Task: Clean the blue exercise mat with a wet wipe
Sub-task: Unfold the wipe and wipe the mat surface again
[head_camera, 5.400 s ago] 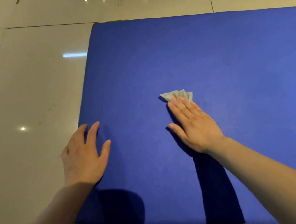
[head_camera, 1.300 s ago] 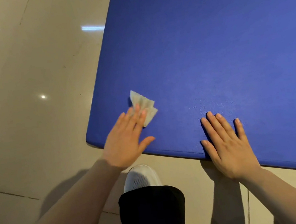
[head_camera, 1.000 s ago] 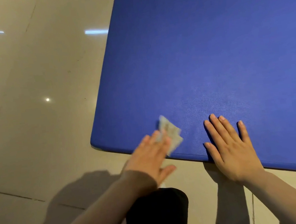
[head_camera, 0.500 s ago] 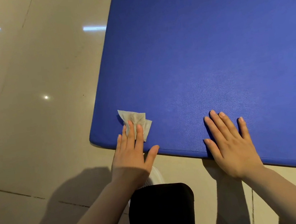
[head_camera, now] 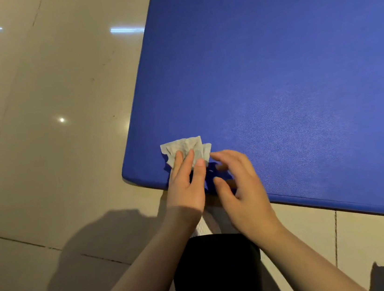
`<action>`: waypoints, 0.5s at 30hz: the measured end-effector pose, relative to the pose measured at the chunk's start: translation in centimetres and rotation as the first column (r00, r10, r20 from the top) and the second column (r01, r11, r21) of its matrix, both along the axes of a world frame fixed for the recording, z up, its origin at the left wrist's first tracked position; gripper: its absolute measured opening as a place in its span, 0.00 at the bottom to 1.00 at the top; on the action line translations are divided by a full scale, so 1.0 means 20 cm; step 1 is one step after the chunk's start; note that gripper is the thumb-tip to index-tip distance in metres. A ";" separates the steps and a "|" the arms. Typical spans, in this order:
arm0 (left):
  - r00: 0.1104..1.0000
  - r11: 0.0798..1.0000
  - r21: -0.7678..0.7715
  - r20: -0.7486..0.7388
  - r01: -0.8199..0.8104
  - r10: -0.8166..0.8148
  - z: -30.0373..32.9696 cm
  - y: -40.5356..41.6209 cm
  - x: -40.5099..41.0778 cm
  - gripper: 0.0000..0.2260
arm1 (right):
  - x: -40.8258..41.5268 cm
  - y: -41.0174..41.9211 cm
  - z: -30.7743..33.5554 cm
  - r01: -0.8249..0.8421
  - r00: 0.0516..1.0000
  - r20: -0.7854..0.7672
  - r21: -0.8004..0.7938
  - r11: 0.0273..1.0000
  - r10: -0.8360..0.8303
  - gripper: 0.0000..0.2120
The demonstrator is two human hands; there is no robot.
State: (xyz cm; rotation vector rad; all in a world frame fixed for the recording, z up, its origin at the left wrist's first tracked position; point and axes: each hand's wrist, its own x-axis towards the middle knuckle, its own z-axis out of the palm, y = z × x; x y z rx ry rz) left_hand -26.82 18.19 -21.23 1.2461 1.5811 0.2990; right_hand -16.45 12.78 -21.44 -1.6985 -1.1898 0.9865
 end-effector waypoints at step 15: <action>0.940 0.983 -0.168 0.318 -0.071 0.122 0.20 0.04 -0.12 0.30 | -0.08 0.11 0.04 -0.014 0.999 0.049 -0.142 0.990 0.021 0.21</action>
